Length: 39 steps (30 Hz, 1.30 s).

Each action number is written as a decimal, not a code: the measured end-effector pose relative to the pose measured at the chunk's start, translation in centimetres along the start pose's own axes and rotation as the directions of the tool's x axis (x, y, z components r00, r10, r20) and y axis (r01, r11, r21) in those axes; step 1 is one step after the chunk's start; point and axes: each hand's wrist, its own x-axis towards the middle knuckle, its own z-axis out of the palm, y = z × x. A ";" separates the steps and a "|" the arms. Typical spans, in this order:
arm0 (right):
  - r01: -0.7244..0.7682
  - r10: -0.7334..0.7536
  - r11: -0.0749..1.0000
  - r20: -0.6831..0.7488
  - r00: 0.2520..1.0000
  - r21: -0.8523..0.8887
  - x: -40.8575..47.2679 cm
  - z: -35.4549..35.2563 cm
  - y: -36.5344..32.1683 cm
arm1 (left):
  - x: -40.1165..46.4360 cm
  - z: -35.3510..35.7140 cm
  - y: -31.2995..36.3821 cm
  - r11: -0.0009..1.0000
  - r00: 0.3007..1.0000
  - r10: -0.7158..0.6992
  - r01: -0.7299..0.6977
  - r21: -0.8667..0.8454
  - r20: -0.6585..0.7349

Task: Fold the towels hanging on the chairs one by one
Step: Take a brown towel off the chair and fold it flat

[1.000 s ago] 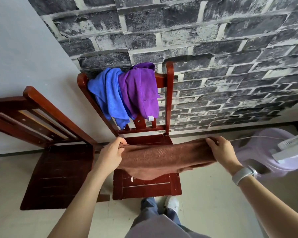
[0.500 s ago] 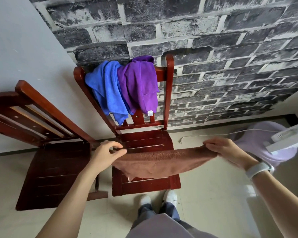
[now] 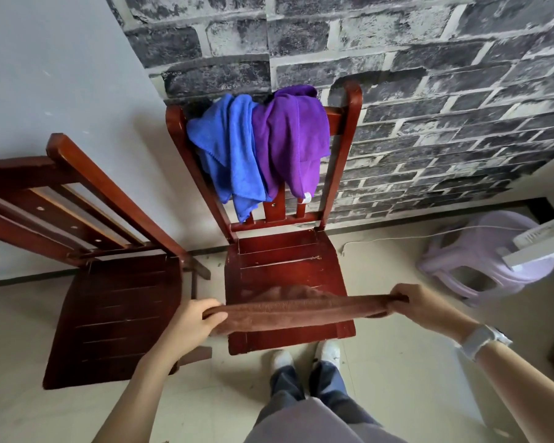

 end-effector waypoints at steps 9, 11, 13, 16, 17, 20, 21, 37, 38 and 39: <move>-0.068 0.155 0.958 -0.306 0.939 0.278 7.9 3.6 -1.4 | 7.7 1.5 -4.4 0.894 0.971 -0.212 0.147 -0.422 -0.110; -0.129 0.196 0.963 -0.291 0.936 0.235 11.4 4.9 -1.0 | 11.1 2.9 -5.4 0.879 0.957 -0.267 0.192 -0.436 -0.116; -0.155 0.205 0.969 -0.276 0.939 0.191 15.3 6.1 -0.5 | 14.9 4.4 -6.7 0.872 0.941 -0.303 0.211 -0.442 -0.148; -0.195 0.235 0.965 -0.250 0.939 0.175 20.9 8.1 0.3 | 20.4 6.9 -8.5 0.885 0.920 -0.328 0.219 -0.411 -0.216; -0.209 0.252 0.959 -0.249 0.935 0.190 22.7 8.9 0.6 | 22.2 7.6 -9.1 0.892 0.911 -0.332 0.220 -0.396 -0.243; -0.243 0.327 0.927 -0.299 0.897 0.284 27.6 10.5 1.5 | 26.8 9.2 -10.6 0.897 0.874 -0.352 0.212 -0.388 -0.335; -0.249 0.345 0.920 -0.324 0.881 0.301 28.9 10.9 1.7 | 28.2 9.7 -11.2 0.896 0.866 -0.351 0.200 -0.397 -0.356; -0.259 0.394 0.865 -0.263 0.881 0.430 27.8 19.1 6.2 | 26.7 18.7 -14.1 0.859 0.776 -0.483 0.330 -0.391 -0.405; -0.298 0.419 0.856 -0.228 0.879 0.422 26.2 20.2 6.6 | 25.2 20.1 -14.5 0.856 0.768 -0.498 0.359 -0.373 -0.404; -0.338 0.442 0.849 -0.196 0.875 0.406 24.6 21.4 7.0 | 23.7 21.5 -15.0 0.847 0.752 -0.519 0.390 -0.361 -0.406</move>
